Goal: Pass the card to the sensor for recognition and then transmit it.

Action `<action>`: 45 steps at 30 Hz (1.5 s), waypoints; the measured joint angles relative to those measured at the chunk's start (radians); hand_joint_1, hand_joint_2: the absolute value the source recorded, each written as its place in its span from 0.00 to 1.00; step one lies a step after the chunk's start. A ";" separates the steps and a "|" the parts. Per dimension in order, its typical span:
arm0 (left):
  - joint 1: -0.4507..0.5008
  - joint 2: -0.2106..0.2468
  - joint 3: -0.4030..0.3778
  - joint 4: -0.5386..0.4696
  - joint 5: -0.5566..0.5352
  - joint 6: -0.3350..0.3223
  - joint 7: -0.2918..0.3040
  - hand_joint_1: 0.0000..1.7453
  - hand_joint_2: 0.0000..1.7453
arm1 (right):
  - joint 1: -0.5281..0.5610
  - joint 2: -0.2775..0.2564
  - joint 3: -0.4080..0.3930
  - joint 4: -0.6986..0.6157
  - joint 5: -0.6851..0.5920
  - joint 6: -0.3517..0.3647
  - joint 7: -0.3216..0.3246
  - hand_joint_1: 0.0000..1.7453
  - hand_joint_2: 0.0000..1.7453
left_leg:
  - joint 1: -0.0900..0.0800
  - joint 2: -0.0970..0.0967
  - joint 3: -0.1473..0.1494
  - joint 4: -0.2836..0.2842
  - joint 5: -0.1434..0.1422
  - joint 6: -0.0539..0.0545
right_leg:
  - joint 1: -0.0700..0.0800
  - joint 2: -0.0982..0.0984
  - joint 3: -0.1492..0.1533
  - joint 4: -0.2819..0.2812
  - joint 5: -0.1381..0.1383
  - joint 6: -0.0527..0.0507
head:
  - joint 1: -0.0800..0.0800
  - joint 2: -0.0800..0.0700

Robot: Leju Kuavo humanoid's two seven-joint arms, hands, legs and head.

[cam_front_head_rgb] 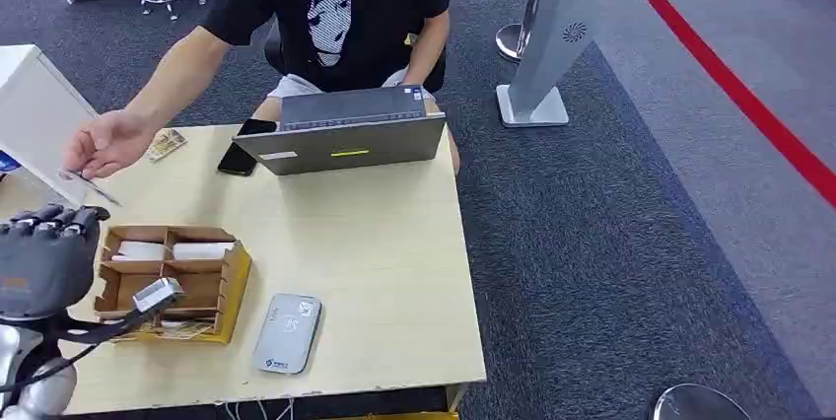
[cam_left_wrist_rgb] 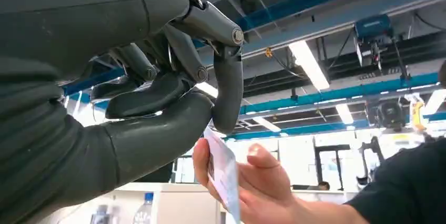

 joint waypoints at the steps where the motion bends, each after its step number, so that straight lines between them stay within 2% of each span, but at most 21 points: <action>1: 0.018 -0.010 0.000 -0.022 -0.001 0.006 -0.005 1.00 1.00 | 0.000 0.000 0.000 0.000 0.000 0.000 0.000 0.00 1.00 | 0.000 0.000 0.000 0.000 0.000 0.000 | 0.000 0.000 0.000 0.000 0.000 0.000 | 0.001 0.000; 6: 0.101 -0.074 -0.002 -0.119 -0.027 0.038 -0.028 1.00 1.00 | 0.000 0.000 -0.001 0.000 0.000 -0.005 0.000 0.00 1.00 | 0.000 0.000 0.000 0.000 0.000 0.000 | 0.000 0.000 0.000 0.000 0.000 0.000 | 0.000 0.000; 9: 0.121 -0.093 -0.003 -0.146 -0.030 0.042 -0.027 1.00 1.00 | 0.000 0.000 -0.001 0.000 0.002 -0.008 -0.004 0.00 1.00 | 0.001 0.000 0.000 0.000 0.000 0.000 | 0.000 -0.001 0.000 0.000 0.000 0.000 | -0.001 0.000; 10: 0.122 -0.096 -0.003 -0.151 -0.028 0.040 -0.023 0.91 1.00 | 0.000 0.000 -0.001 0.000 0.005 -0.008 -0.006 0.00 1.00 | 0.001 0.000 0.000 0.000 0.000 0.000 | 0.000 -0.001 0.000 0.000 0.000 0.000 | 0.000 0.000; 11: 0.122 -0.097 -0.003 -0.153 -0.023 0.034 -0.016 0.91 1.00 | 0.000 0.000 -0.001 0.000 0.009 -0.008 -0.006 0.00 1.00 | 0.001 0.000 0.000 0.000 0.000 0.000 | 0.000 -0.001 0.000 0.001 0.000 0.000 | -0.001 0.000; 12: 0.121 -0.098 -0.003 -0.153 -0.017 0.027 -0.009 0.22 1.00 | 0.000 0.000 -0.001 0.000 0.011 -0.008 -0.006 0.00 1.00 | 0.001 0.000 0.001 0.000 0.000 -0.001 | 0.000 -0.001 0.000 0.001 0.000 0.000 | -0.001 0.000; 13: 0.119 -0.098 -0.003 -0.153 -0.013 0.005 0.006 0.00 1.00 | 0.000 0.000 -0.001 0.000 0.013 -0.008 -0.005 0.00 1.00 | 0.001 0.000 0.001 0.000 0.001 -0.001 | 0.000 -0.001 0.000 0.001 0.000 0.000 | -0.001 0.000; 18: 0.058 -0.066 0.011 -0.126 -0.026 -0.064 0.074 0.00 1.00 | 0.000 0.000 -0.001 0.000 0.030 -0.004 -0.002 0.00 1.00 | 0.001 -0.001 0.000 0.000 0.001 -0.001 | 0.001 -0.001 0.000 0.001 0.000 0.000 | -0.001 0.000; 22: -0.037 -0.009 0.040 -0.014 -0.048 -0.090 0.078 0.00 1.00 | -0.001 -0.002 -0.001 0.000 0.041 0.000 0.004 0.00 1.00 | 0.002 -0.001 0.001 0.000 0.002 -0.002 | 0.001 -0.001 0.000 0.001 0.001 -0.001 | -0.001 0.000; 26: -0.085 0.022 0.045 0.058 -0.056 -0.093 0.075 0.00 1.00 | -0.001 -0.003 -0.001 0.000 0.050 0.000 0.006 0.00 1.00 | 0.002 -0.001 0.000 0.000 0.002 -0.003 | 0.001 -0.001 0.000 0.001 0.001 -0.001 | -0.001 0.000; 33: -0.097 0.031 0.045 0.110 -0.080 -0.082 0.074 0.00 1.00 | -0.001 -0.003 -0.001 0.000 0.059 0.000 0.011 0.00 1.00 | 0.001 -0.001 0.000 0.000 0.002 -0.002 | 0.001 -0.001 0.000 0.001 0.001 -0.001 | -0.001 0.000; 42: -0.095 0.032 0.045 0.129 -0.090 -0.070 0.074 0.00 1.00 | -0.001 -0.003 -0.001 0.000 0.069 -0.001 0.015 0.00 1.00 | 0.002 -0.001 0.000 0.000 0.002 -0.003 | 0.001 -0.001 0.000 0.001 0.001 -0.001 | -0.001 0.000; 43: -0.094 0.032 0.045 0.129 -0.095 -0.068 0.074 0.97 1.00 | -0.001 -0.003 -0.001 0.000 0.071 -0.001 0.016 0.00 1.00 | 0.002 -0.001 0.000 0.000 0.002 -0.003 | 0.001 -0.001 0.000 0.001 0.001 -0.001 | -0.001 0.000; 45: -0.089 0.032 0.045 0.129 -0.095 -0.060 0.074 0.97 1.00 | -0.001 -0.003 -0.001 0.000 0.072 -0.001 0.017 0.00 1.00 | 0.002 -0.001 0.000 0.000 0.002 -0.003 | 0.001 -0.001 0.000 0.001 0.001 -0.001 | -0.001 0.000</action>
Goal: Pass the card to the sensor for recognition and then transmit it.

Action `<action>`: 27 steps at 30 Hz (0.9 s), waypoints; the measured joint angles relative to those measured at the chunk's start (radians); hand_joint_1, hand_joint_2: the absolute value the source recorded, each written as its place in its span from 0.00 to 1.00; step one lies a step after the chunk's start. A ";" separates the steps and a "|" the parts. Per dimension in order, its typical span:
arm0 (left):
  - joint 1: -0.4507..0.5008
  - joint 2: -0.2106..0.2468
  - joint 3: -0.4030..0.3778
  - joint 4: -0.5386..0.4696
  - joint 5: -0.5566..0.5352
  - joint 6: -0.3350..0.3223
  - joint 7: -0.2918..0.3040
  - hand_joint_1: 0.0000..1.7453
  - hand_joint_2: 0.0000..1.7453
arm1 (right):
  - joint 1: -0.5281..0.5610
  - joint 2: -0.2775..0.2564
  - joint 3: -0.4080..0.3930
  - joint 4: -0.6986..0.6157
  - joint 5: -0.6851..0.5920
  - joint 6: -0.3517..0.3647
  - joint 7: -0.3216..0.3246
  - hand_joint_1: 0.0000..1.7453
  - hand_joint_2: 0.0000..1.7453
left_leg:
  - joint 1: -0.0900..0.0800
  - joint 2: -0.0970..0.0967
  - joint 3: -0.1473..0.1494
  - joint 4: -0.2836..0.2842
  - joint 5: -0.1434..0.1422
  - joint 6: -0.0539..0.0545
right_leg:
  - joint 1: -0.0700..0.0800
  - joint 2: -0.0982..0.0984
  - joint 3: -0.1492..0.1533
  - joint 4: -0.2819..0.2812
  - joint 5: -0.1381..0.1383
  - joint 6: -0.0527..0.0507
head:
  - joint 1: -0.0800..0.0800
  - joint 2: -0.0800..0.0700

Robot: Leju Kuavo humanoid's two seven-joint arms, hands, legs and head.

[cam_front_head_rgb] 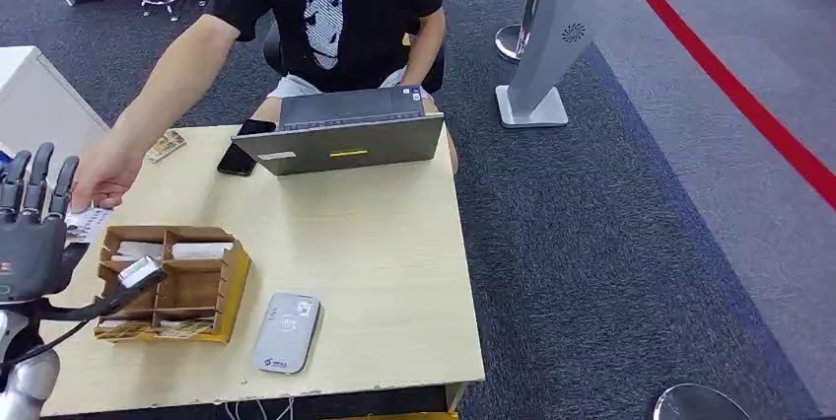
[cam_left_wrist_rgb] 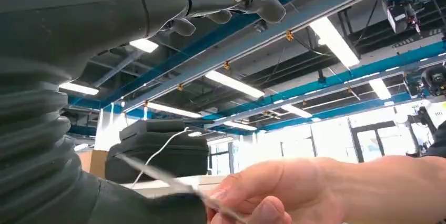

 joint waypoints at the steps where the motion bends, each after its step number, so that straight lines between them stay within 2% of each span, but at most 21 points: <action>1: 0.002 0.000 0.000 0.000 0.000 0.002 0.000 0.97 1.00 | 0.000 0.000 0.000 0.000 0.000 0.000 0.000 0.00 1.00 | 0.000 0.000 0.000 0.000 0.000 0.000 | 0.000 0.000 0.000 0.000 0.000 0.000 | 0.000 0.000; 3: 0.004 0.000 0.000 0.000 0.000 0.002 0.000 0.97 1.00 | 0.000 0.000 0.000 0.000 0.000 0.000 0.000 0.00 1.00 | 0.000 0.000 0.000 0.000 0.000 0.000 | 0.000 0.000 0.000 0.000 0.000 0.000 | 0.000 0.000; 4: 0.005 0.001 0.000 0.000 0.000 0.002 0.000 1.00 1.00 | 0.000 0.000 0.000 0.000 0.000 0.000 0.000 0.00 1.00 | 0.000 0.000 0.000 0.000 0.000 0.000 | 0.000 0.000 0.000 0.000 0.000 0.000 | 0.000 0.000; 21: 0.012 0.006 0.000 0.000 0.016 0.009 -0.011 1.00 1.00 | 0.000 0.000 0.000 0.000 0.017 0.000 -0.003 0.00 1.00 | 0.000 0.000 0.000 0.000 0.000 0.000 | 0.000 0.000 0.000 0.000 0.000 0.000 | 0.000 0.000; 23: 0.025 -0.004 0.000 -0.008 0.016 0.017 -0.024 1.00 1.00 | 0.000 0.000 0.000 0.000 0.017 0.000 -0.006 0.00 1.00 | 0.000 0.000 0.000 0.000 0.000 0.000 | 0.000 0.000 0.000 0.000 0.000 0.000 | 0.000 0.000; 27: 0.086 -0.068 -0.025 -0.066 0.010 0.053 -0.043 1.00 1.00 | 0.000 0.000 0.000 0.000 0.016 -0.006 -0.011 0.00 1.00 | -0.001 0.000 0.000 0.000 0.000 0.000 | -0.001 0.000 0.000 -0.001 0.000 0.000 | 0.000 0.000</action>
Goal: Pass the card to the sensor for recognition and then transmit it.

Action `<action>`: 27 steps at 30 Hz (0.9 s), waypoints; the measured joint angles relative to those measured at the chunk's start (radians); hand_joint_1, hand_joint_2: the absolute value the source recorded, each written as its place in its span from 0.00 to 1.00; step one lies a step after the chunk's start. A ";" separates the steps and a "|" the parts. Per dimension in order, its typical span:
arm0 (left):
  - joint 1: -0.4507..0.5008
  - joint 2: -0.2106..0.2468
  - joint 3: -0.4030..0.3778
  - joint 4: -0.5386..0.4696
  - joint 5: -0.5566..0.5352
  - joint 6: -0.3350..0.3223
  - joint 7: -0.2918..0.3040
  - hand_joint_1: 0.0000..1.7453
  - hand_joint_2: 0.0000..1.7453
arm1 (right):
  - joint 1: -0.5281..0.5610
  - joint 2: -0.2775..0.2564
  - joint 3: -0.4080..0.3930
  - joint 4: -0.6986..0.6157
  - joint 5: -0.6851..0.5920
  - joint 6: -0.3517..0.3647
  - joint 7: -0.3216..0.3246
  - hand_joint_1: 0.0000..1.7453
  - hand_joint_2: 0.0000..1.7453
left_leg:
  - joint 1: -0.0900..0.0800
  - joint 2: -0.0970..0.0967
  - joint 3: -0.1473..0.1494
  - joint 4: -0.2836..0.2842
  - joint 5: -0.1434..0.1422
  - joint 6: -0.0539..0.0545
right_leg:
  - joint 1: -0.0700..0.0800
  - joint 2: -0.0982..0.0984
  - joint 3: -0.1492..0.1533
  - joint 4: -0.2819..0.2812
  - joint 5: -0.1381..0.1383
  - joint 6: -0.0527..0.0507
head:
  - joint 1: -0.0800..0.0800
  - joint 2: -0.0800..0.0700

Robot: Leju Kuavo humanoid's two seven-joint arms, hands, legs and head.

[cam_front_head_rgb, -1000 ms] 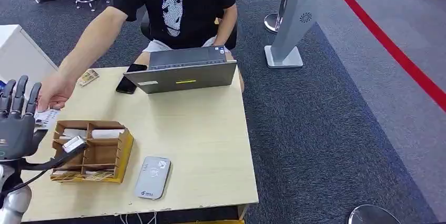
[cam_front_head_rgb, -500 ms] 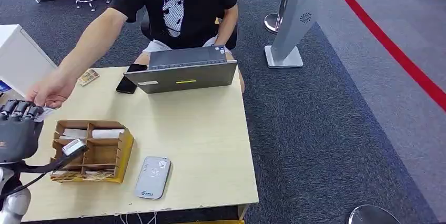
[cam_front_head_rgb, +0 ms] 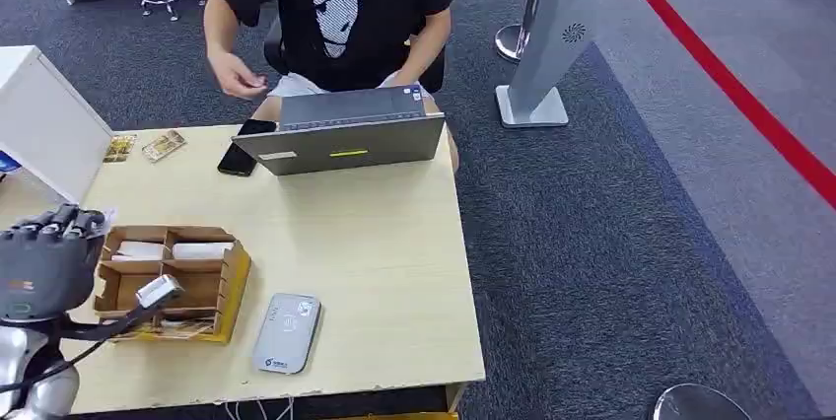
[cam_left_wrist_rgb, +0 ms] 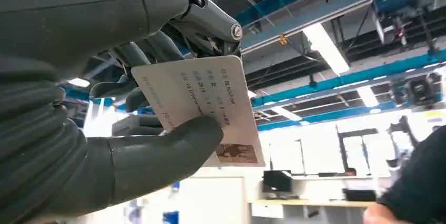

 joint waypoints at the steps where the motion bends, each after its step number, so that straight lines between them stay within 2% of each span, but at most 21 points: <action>1: 0.017 -0.015 -0.014 -0.012 -0.003 0.005 -0.001 1.00 1.00 | 0.000 0.000 0.000 0.000 0.000 -0.006 0.000 0.00 1.00 | 0.000 0.000 0.000 0.000 0.000 0.000 | 0.000 0.000 0.000 0.000 0.000 0.000 | 0.000 0.000; 5: 0.059 -0.073 -0.081 -0.037 -0.024 0.008 -0.011 1.00 1.00 | 0.000 0.000 0.000 0.000 0.000 -0.011 0.002 0.00 1.00 | 0.000 0.000 0.000 0.000 -0.001 0.001 | 0.000 0.000 0.000 0.000 0.000 0.000 | 0.001 0.000; 13: 0.078 -0.121 -0.139 -0.047 -0.031 0.008 -0.020 1.00 1.00 | 0.000 0.000 0.000 0.000 0.000 -0.011 0.002 0.00 1.00 | 0.001 0.000 0.000 0.000 0.000 0.001 | 0.000 0.000 0.000 0.000 0.000 0.000 | 0.000 0.000; 18: 0.081 -0.159 -0.212 -0.037 -0.044 0.008 -0.020 1.00 1.00 | 0.000 0.000 0.000 0.000 0.004 -0.010 0.002 0.00 1.00 | 0.000 0.000 0.000 0.000 0.000 0.001 | 0.000 0.000 0.000 0.000 0.000 0.000 | 0.000 0.000; 27: 0.046 -0.217 -0.327 0.146 -0.049 0.004 -0.012 1.00 1.00 | -0.001 0.000 0.000 0.000 0.023 -0.009 0.000 0.00 1.00 | 0.000 0.000 0.000 0.000 -0.001 0.001 | 0.000 0.000 0.000 0.000 0.000 0.000 | 0.000 0.000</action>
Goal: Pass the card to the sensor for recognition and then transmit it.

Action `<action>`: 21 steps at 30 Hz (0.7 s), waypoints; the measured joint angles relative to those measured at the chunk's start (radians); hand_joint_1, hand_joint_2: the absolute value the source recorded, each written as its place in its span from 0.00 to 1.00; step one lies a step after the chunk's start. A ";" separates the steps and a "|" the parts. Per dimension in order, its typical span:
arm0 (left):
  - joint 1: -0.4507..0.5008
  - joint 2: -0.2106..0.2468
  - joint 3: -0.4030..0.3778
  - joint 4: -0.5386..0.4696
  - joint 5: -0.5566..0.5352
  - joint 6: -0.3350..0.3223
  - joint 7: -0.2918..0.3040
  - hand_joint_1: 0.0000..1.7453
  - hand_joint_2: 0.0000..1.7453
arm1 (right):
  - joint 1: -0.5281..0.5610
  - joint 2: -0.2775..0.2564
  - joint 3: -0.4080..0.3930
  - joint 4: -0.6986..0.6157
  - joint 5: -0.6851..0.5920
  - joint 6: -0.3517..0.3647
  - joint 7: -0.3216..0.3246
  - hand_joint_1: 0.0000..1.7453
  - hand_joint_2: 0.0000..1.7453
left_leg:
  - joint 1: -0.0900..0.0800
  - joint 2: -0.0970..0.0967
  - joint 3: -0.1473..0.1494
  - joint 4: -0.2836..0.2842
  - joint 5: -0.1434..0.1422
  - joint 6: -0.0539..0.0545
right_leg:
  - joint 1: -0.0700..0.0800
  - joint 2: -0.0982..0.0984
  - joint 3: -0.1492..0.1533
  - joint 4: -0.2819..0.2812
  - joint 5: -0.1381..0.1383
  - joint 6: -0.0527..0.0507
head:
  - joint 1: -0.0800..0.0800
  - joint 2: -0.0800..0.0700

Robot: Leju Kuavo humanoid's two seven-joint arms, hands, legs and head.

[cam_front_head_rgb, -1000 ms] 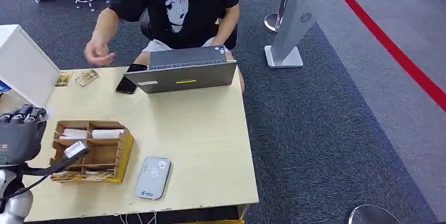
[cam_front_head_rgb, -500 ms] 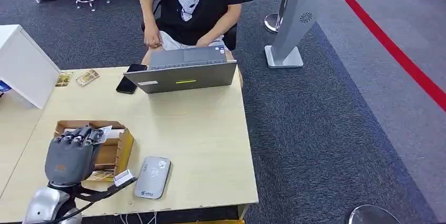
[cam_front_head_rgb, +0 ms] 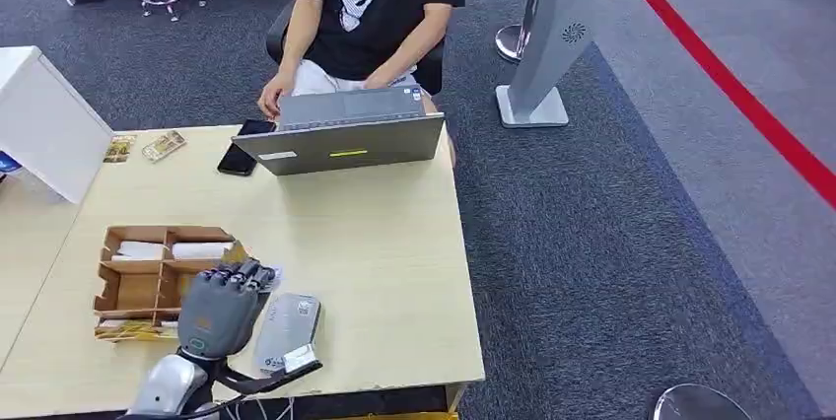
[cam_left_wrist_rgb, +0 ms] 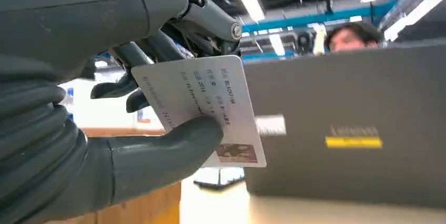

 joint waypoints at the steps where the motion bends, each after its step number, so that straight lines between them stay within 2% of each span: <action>1: -0.002 -0.004 -0.011 0.019 -0.002 0.002 0.000 1.00 1.00 | 0.000 0.000 0.000 0.000 0.001 0.000 0.001 0.00 1.00 | 0.000 0.000 0.000 0.000 0.000 0.000 | 0.000 0.000 0.000 0.000 0.000 0.000 | 0.000 0.000; 9: -0.018 -0.032 -0.071 0.115 -0.022 -0.003 0.007 1.00 1.00 | 0.000 0.000 0.000 0.000 0.003 -0.001 0.005 0.00 1.00 | 0.000 0.000 0.000 0.000 0.000 0.000 | 0.000 0.000 0.000 0.000 0.000 0.000 | 0.000 0.000; 21: -0.032 -0.029 -0.114 0.189 -0.059 -0.005 0.047 1.00 1.00 | 0.000 0.000 0.000 0.000 0.016 0.000 0.010 0.00 1.00 | 0.000 0.000 0.000 0.000 0.000 0.000 | 0.000 0.000 0.000 0.000 0.000 0.000 | 0.000 0.000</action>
